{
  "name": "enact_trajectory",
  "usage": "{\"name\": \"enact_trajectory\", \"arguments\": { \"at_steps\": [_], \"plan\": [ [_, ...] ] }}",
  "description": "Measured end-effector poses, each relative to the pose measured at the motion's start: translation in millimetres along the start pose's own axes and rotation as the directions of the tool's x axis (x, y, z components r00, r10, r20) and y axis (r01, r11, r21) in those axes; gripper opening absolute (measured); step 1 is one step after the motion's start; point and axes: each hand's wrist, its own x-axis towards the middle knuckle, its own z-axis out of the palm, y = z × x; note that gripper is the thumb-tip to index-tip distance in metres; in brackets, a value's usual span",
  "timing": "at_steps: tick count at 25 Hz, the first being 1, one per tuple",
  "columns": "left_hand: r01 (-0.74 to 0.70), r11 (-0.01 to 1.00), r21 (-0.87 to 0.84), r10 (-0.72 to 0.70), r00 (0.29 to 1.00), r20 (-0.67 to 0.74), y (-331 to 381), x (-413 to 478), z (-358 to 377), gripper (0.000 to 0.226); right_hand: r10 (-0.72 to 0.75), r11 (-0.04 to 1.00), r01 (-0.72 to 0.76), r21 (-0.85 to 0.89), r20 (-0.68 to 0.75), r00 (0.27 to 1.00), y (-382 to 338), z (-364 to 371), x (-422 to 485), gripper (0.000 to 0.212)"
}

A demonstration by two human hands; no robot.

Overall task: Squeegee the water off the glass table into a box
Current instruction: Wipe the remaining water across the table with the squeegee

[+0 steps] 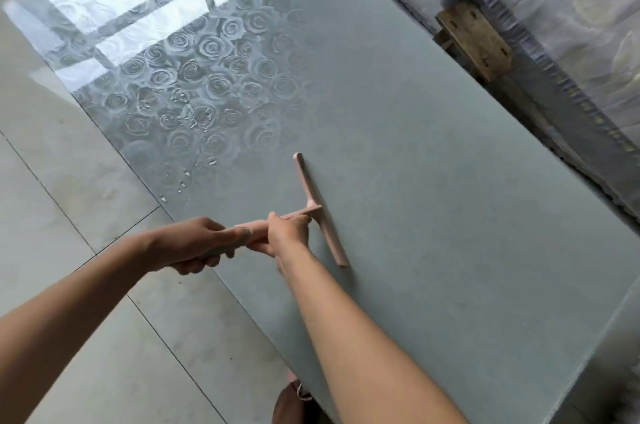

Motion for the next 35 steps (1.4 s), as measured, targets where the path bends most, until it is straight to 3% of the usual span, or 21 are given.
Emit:
{"name": "enact_trajectory", "arguments": {
  "at_steps": [3, 5, 8, 11, 12, 14, 16, 18, 22, 25, 28, 31, 33, 35],
  "plan": [
    [-0.120, 0.992, -0.041, 0.121, 0.993, 0.019, 25.6, -6.0, 25.6, 0.051, -0.197, 0.980, 0.198, 0.001, -0.061, 0.978, -6.8, -38.5, -10.0, 0.060],
    [-0.196, 0.972, -0.131, 0.201, 0.979, 0.020, 48.0, -4.6, 60.1, 0.049, -0.265, 0.964, 0.265, -0.017, -0.060, 0.962, -15.4, -76.5, -14.4, 0.046],
    [-0.226, 0.913, -0.340, 0.292, 0.943, 0.159, 77.8, -4.1, 115.4, 0.039, -0.330, 0.930, 0.328, -0.168, 0.019, 0.944, -31.9, -137.3, -22.6, 0.017],
    [-0.178, 0.937, -0.301, 0.274, 0.909, 0.313, 81.2, 6.9, 144.2, 0.031, -0.363, 0.872, 0.403, -0.277, 0.186, 0.913, -44.0, -203.7, -28.9, 0.008],
    [-0.165, 0.944, -0.287, 0.244, 0.932, 0.269, 78.2, 12.8, 148.5, 0.031, -0.360, 0.839, 0.428, -0.336, 0.249, 0.899, -44.5, -228.9, -29.4, 0.012],
    [-0.166, 0.959, -0.229, 0.167, 0.986, -0.016, 68.7, 27.9, 155.7, 0.032, -0.352, 0.717, 0.484, -0.502, 0.339, 0.872, -41.8, -281.9, -26.4, 0.021],
    [-0.125, 0.992, 0.019, 0.123, 0.908, -0.400, 53.0, 42.6, 157.7, 0.035, -0.344, 0.584, 0.521, -0.622, 0.392, 0.854, -35.9, -326.1, -19.6, 0.023],
    [-0.014, 0.986, 0.167, 0.113, 0.795, -0.596, 36.6, 52.4, 165.5, 0.046, -0.321, 0.491, 0.548, -0.677, 0.444, 0.836, -27.8, -362.0, -12.4, 0.022],
    [0.219, 0.927, 0.306, 0.033, 0.764, -0.645, 14.5, 61.4, 187.5, 0.067, -0.220, 0.316, 0.547, -0.775, 0.501, 0.837, -22.0, -405.6, 1.3, 0.035],
    [0.335, 0.888, 0.315, -0.056, 0.759, -0.649, 3.5, 65.0, 209.3, 0.073, -0.153, 0.208, 0.554, -0.806, 0.533, 0.832, -25.1, -449.5, 14.3, 0.041],
    [0.335, 0.897, 0.290, -0.108, 0.801, -0.589, -1.2, 67.4, 216.9, 0.076, -0.197, 0.140, 0.582, -0.801, 0.554, 0.809, -35.0, -489.2, 16.8, 0.029],
    [0.341, 0.881, 0.328, -0.120, 0.832, -0.542, -3.4, 66.9, 216.3, 0.077, -0.312, -0.142, 0.560, -0.816, 0.574, 0.757, -50.9, -499.8, 16.4, 0.017],
    [0.357, 0.863, 0.359, -0.127, 0.839, -0.529, -6.7, 67.3, 218.3, 0.076, -0.265, -0.224, 0.536, -0.814, 0.580, 0.770, -54.2, -482.6, 24.2, 0.021],
    [0.344, 0.870, 0.354, -0.134, 0.855, -0.501, -11.4, 69.4, 217.2, 0.073, -0.254, -0.284, 0.566, -0.774, 0.630, 0.734, -49.3, -437.0, 36.8, 0.034]
  ]
}}
